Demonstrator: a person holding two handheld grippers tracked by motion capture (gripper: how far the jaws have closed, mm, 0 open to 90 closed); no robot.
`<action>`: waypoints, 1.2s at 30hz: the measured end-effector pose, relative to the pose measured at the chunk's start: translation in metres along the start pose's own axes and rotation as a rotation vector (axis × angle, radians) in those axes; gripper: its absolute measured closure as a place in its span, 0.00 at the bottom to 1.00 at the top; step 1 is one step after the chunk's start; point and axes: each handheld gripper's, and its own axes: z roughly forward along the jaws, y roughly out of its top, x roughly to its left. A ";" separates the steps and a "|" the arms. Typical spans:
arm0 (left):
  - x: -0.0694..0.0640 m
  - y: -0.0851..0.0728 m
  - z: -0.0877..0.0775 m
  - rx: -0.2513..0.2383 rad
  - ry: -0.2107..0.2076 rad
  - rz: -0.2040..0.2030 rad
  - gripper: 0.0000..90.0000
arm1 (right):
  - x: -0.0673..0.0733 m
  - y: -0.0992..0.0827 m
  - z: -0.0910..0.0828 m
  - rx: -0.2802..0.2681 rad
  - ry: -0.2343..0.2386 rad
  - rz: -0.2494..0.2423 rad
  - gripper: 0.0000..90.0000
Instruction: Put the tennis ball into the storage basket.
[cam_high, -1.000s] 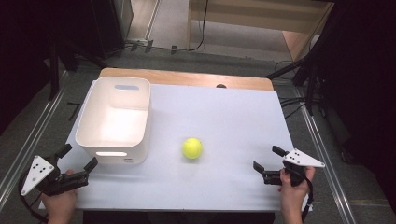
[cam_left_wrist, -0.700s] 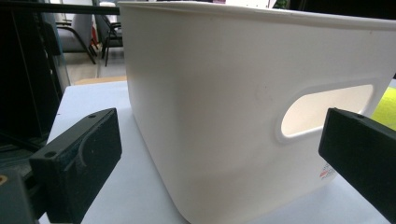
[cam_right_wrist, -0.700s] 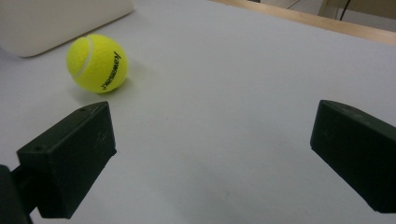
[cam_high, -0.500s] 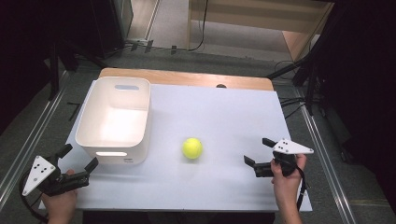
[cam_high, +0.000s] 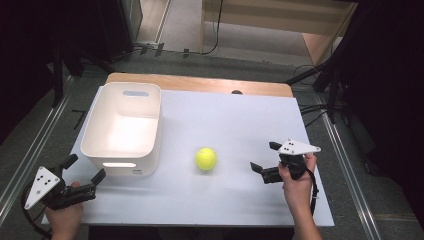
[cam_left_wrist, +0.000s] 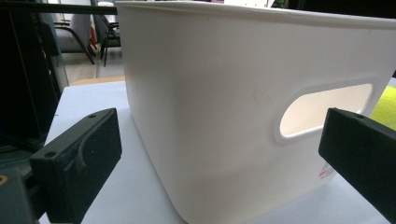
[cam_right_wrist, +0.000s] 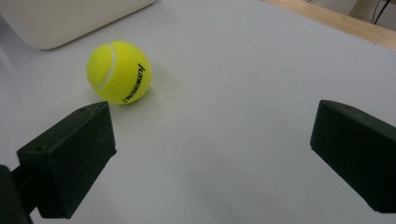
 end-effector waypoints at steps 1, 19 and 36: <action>0.000 0.000 0.000 0.001 0.001 0.002 0.00 | 0.000 0.001 0.001 0.002 0.002 0.003 0.00; -0.001 0.000 0.000 0.005 0.000 0.009 0.00 | 0.008 0.021 0.018 0.036 0.038 -0.024 0.00; -0.002 0.000 0.001 0.008 -0.003 0.014 0.00 | 0.013 0.040 0.037 0.090 0.086 -0.042 0.00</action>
